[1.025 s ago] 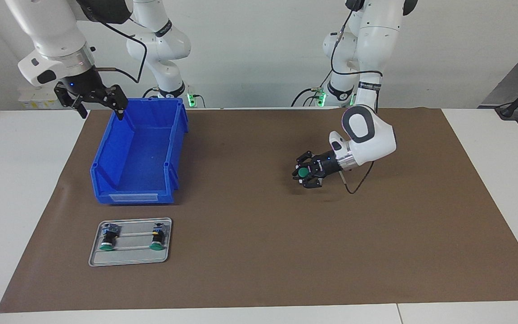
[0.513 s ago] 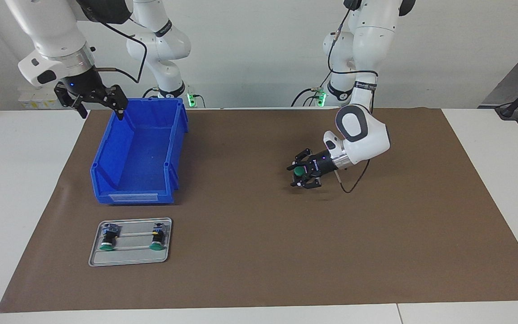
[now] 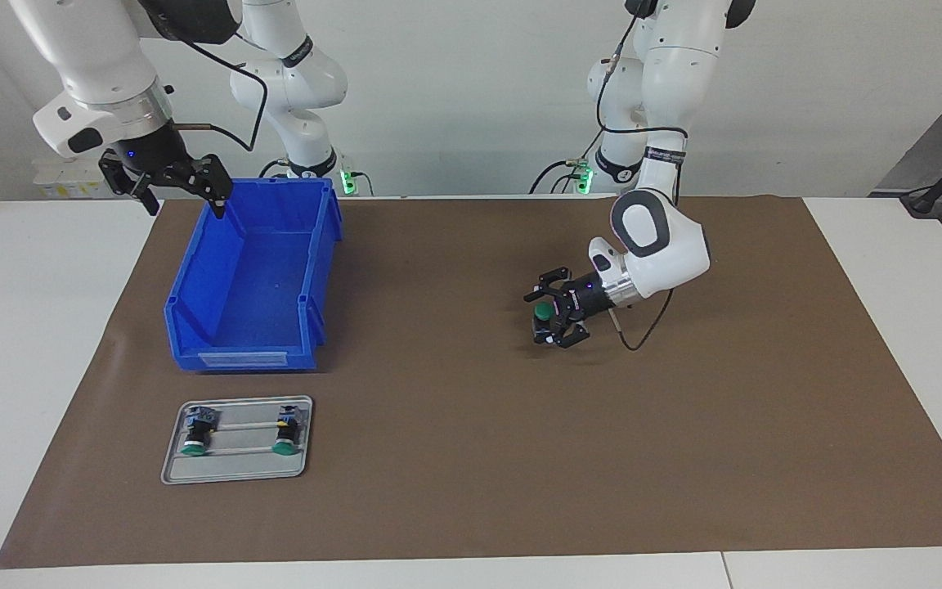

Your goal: Place and press button with both arms

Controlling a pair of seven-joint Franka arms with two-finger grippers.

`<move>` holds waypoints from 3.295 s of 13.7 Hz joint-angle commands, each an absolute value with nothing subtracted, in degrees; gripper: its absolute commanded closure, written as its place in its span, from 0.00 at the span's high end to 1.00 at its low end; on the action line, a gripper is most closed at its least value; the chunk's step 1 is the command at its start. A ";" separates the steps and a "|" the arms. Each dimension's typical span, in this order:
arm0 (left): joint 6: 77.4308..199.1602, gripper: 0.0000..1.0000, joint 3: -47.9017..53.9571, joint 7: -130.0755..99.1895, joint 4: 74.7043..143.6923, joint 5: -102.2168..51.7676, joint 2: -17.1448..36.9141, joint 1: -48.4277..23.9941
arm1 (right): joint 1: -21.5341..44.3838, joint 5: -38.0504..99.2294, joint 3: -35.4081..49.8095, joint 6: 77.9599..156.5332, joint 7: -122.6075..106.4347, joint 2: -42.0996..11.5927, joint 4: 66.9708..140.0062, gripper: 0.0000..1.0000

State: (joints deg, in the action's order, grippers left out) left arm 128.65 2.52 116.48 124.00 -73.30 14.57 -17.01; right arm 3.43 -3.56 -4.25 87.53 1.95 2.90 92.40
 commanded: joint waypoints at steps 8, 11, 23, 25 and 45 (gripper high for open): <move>130.16 0.98 1.93 85.76 119.46 -74.18 6.51 -19.60 | 3.08 -4.04 -3.96 87.54 0.61 3.43 93.08 1.00; 135.24 0.98 1.85 73.86 118.65 -73.74 5.37 -19.69 | 3.08 -4.04 -3.96 87.54 0.53 3.43 93.08 1.00; 123.24 0.71 2.02 4.98 112.94 -21.16 5.45 -23.72 | 3.08 -4.04 -3.96 87.54 0.62 3.43 93.08 1.00; 120.77 0.56 2.11 -6.10 111.80 -13.39 5.54 -24.17 | 3.08 -4.04 -3.96 87.54 0.62 3.43 93.08 1.00; 132.26 0.00 2.29 -14.33 119.26 -7.21 8.61 -27.24 | 3.16 -4.04 -3.96 87.54 0.62 3.43 93.08 1.00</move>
State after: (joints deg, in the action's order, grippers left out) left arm 129.01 2.93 -13.00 116.18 -8.50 9.28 -25.97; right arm 3.43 -3.56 -4.25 87.53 1.95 2.90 92.41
